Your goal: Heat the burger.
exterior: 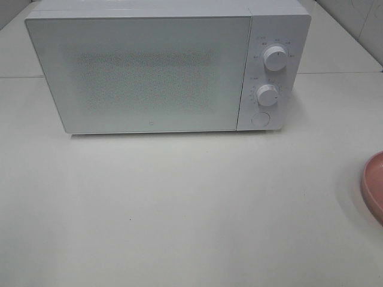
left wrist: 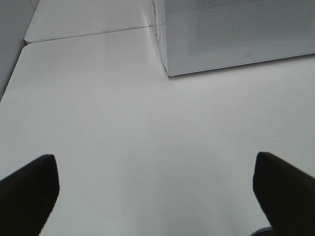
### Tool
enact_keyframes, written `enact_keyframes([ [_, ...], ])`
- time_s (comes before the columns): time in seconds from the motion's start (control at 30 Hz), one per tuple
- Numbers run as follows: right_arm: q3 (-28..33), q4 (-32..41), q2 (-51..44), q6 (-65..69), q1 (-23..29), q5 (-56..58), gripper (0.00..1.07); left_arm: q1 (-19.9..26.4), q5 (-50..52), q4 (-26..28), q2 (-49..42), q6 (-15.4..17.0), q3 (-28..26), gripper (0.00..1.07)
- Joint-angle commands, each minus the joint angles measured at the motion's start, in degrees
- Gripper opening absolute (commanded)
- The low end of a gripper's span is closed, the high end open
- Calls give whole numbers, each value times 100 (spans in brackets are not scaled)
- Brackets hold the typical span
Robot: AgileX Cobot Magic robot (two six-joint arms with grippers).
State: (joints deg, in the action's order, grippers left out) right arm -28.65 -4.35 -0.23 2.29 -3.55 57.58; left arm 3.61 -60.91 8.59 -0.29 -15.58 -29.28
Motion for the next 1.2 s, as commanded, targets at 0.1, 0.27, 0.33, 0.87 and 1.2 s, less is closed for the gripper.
enact_keyframes([
  [0.1, 6, 23, -120, -69, -34, -34, 75, -29, 57, 0, -143, 46, 0, 105],
  [0.27, 6, 23, -120, -69, -34, -34, 75, -29, 57, 0, -143, 46, 0, 105],
  [0.33, 6, 23, -120, -69, -34, -34, 75, -29, 57, 0, -143, 46, 0, 105],
  [0.87, 6, 23, -120, -69, -34, -34, 75, -29, 57, 0, -143, 46, 0, 105],
  [1.2, 6, 23, -120, -69, -34, -34, 75, -29, 57, 0, -143, 46, 0, 105],
])
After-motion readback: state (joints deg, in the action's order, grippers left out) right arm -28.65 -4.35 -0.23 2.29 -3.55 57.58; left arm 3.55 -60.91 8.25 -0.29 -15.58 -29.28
